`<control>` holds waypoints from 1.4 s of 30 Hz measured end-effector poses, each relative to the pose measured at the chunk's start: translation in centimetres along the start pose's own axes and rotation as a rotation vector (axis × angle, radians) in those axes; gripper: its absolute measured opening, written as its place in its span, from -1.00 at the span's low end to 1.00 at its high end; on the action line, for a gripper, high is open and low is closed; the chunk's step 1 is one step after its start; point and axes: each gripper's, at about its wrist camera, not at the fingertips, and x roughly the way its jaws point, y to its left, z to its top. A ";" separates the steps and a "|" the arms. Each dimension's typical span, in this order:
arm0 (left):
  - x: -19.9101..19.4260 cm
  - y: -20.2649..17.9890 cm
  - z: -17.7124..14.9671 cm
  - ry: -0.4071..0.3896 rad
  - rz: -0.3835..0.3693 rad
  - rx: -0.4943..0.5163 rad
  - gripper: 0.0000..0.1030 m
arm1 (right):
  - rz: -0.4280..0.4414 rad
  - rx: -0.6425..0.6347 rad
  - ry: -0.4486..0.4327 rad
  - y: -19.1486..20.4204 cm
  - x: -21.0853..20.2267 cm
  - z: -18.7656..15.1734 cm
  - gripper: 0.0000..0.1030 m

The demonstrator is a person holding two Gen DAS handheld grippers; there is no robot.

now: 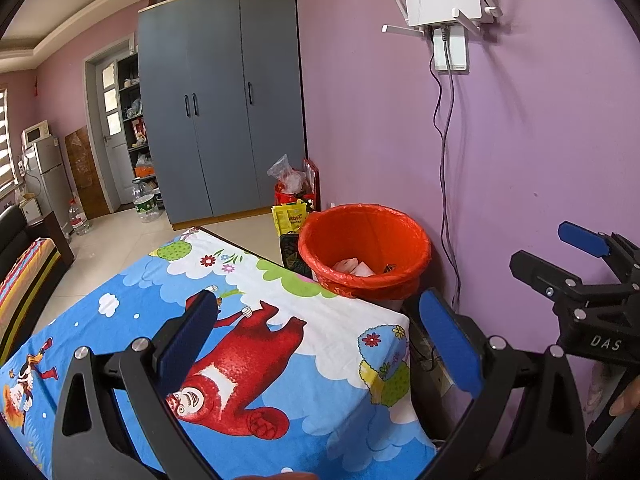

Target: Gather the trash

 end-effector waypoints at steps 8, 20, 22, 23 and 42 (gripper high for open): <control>0.0 -0.1 -0.1 0.002 -0.001 0.001 0.90 | 0.000 0.003 0.001 -0.1 0.0 0.0 0.80; 0.0 -0.1 -0.3 0.005 0.001 0.000 0.90 | -0.002 0.005 -0.004 0.0 -0.2 -0.1 0.80; -0.1 -0.2 -0.5 0.005 0.000 0.000 0.90 | -0.001 0.006 -0.004 0.0 -0.2 -0.1 0.80; -0.2 -0.2 -0.5 0.005 -0.001 0.001 0.90 | -0.001 0.007 -0.003 0.0 -0.2 -0.1 0.80; -0.3 -0.4 -0.4 0.005 -0.005 0.009 0.90 | -0.005 0.010 -0.007 0.1 -0.5 -0.3 0.80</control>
